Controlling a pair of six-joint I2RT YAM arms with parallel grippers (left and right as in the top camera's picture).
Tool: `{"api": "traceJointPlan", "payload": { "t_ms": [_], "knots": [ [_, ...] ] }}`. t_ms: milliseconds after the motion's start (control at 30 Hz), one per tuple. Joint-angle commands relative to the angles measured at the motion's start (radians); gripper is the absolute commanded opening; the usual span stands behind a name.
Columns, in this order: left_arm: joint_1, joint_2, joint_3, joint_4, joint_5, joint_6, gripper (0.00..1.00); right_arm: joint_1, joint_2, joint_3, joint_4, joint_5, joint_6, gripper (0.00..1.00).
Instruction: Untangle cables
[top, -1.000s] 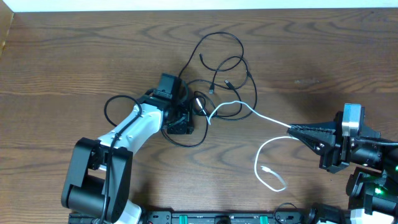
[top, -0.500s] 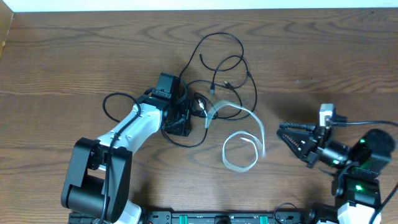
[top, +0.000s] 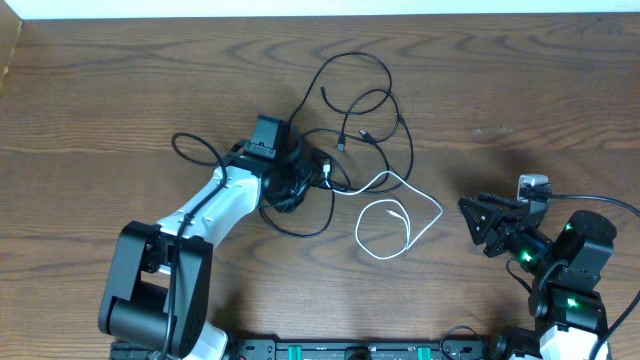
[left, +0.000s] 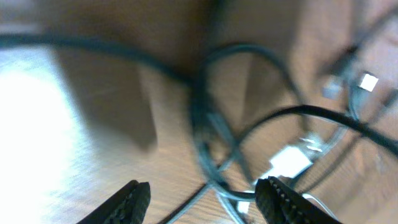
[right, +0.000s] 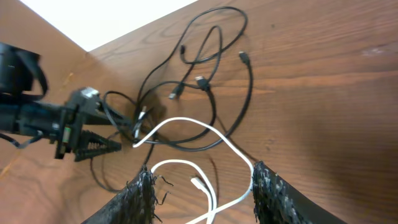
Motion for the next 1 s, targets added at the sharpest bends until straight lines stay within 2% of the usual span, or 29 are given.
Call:
{"api": "traceJointPlan", "payload": {
  "t_ms": [0, 67, 200, 300, 433, 567, 700, 733, 800, 833, 967],
  "knots": [
    [-0.027, -0.018, 0.005, 0.054, 0.011, 0.094, 0.59, 0.003, -0.005, 0.007, -0.002, 0.037, -0.021, 0.49],
    [-0.046, -0.018, 0.005, 0.097, -0.055, 0.093, 0.59, 0.003, -0.005, 0.007, -0.003, 0.036, -0.021, 0.5],
    [-0.077, -0.016, 0.005, 0.093, -0.23, 0.093, 0.6, 0.003, -0.005, 0.007, -0.013, 0.036, -0.021, 0.51],
    [-0.092, -0.01, 0.005, 0.092, -0.308, 0.093, 0.6, 0.003, -0.005, 0.007, -0.018, 0.036, -0.021, 0.52],
    [-0.094, -0.005, 0.005, 0.032, -0.42, 0.093, 0.6, 0.003, -0.005, 0.007, -0.018, 0.036, -0.021, 0.52],
    [-0.095, 0.006, 0.005, 0.003, -0.409, 0.097, 0.6, 0.003, -0.005, 0.007, -0.02, 0.036, -0.014, 0.52],
    [-0.095, 0.006, 0.005, 0.075, -0.323, 0.246, 0.59, 0.003, -0.005, 0.007, -0.019, 0.036, -0.013, 0.53],
    [-0.095, 0.006, 0.005, 0.099, -0.307, 0.266, 0.51, 0.003, -0.005, 0.007, -0.021, 0.036, -0.013, 0.52],
    [-0.095, 0.002, 0.005, 0.134, -0.283, 0.264, 0.13, 0.003, -0.005, 0.007, -0.029, 0.036, -0.013, 0.51],
    [-0.095, -0.003, 0.005, 0.135, -0.28, 0.249, 0.08, 0.003, -0.005, 0.007, -0.036, 0.036, -0.014, 0.5],
    [-0.095, -0.017, 0.006, 0.125, -0.253, 0.223, 0.08, 0.003, -0.005, 0.007, -0.055, 0.037, -0.014, 0.5]
  ]
}}
